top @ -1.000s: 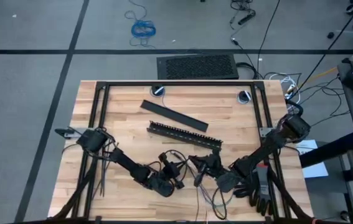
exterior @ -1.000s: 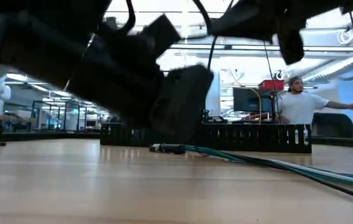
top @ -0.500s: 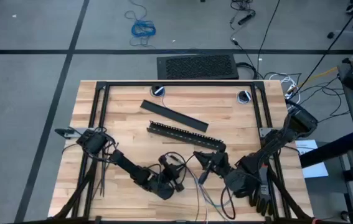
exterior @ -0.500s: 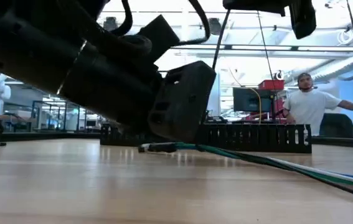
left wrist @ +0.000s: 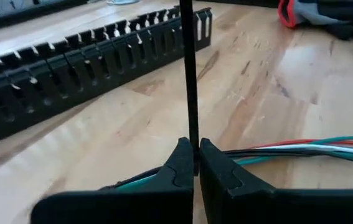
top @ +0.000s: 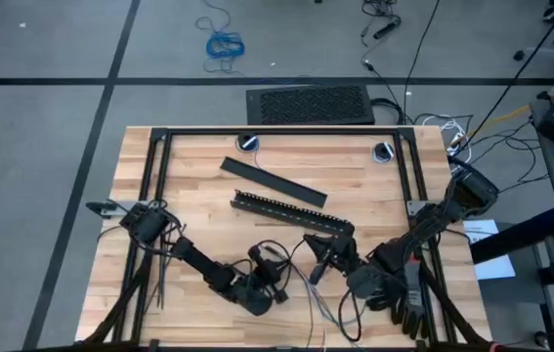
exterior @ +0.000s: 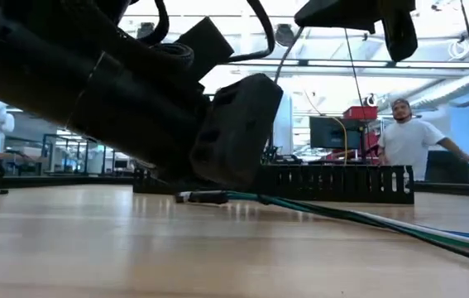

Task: Ziptie cables
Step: Wrap the cable wires with the black zip tie

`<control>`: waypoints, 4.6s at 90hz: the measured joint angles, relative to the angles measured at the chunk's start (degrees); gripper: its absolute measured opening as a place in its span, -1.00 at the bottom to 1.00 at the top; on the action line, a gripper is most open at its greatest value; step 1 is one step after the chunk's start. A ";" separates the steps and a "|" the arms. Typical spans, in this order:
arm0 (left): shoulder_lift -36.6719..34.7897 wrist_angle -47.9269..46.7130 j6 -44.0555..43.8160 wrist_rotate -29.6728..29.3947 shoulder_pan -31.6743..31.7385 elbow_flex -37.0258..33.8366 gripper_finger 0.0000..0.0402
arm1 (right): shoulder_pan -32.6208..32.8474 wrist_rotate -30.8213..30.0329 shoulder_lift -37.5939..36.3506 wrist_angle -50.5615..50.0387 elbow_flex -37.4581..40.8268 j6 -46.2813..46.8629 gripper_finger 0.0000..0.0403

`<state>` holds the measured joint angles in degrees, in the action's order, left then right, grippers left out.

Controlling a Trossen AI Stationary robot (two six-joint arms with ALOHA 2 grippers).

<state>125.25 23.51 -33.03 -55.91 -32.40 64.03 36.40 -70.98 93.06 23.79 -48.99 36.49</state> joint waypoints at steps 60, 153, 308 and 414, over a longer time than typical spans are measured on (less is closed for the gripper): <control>0.83 0.39 -7.18 1.54 0.13 0.04 -0.96 | 1.75 -3.68 0.04 -4.60 0.00 -0.13 -1.00; 3.74 6.10 3.80 7.11 -0.71 -0.02 -0.66 | -0.29 9.49 -5.53 -11.54 -0.11 -13.01 -0.98; -2.28 -20.81 -4.20 -4.69 1.95 2.08 -0.05 | 0.40 14.36 -5.46 -63.65 0.00 39.23 -0.61; -2.15 -43.66 -41.29 -3.31 -4.99 2.61 -0.05 | 14.31 17.10 -5.18 -52.73 0.04 21.22 -0.45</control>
<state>123.10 -20.16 -74.31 -59.22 -37.39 66.64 50.72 -53.88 87.88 -28.94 -48.95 57.72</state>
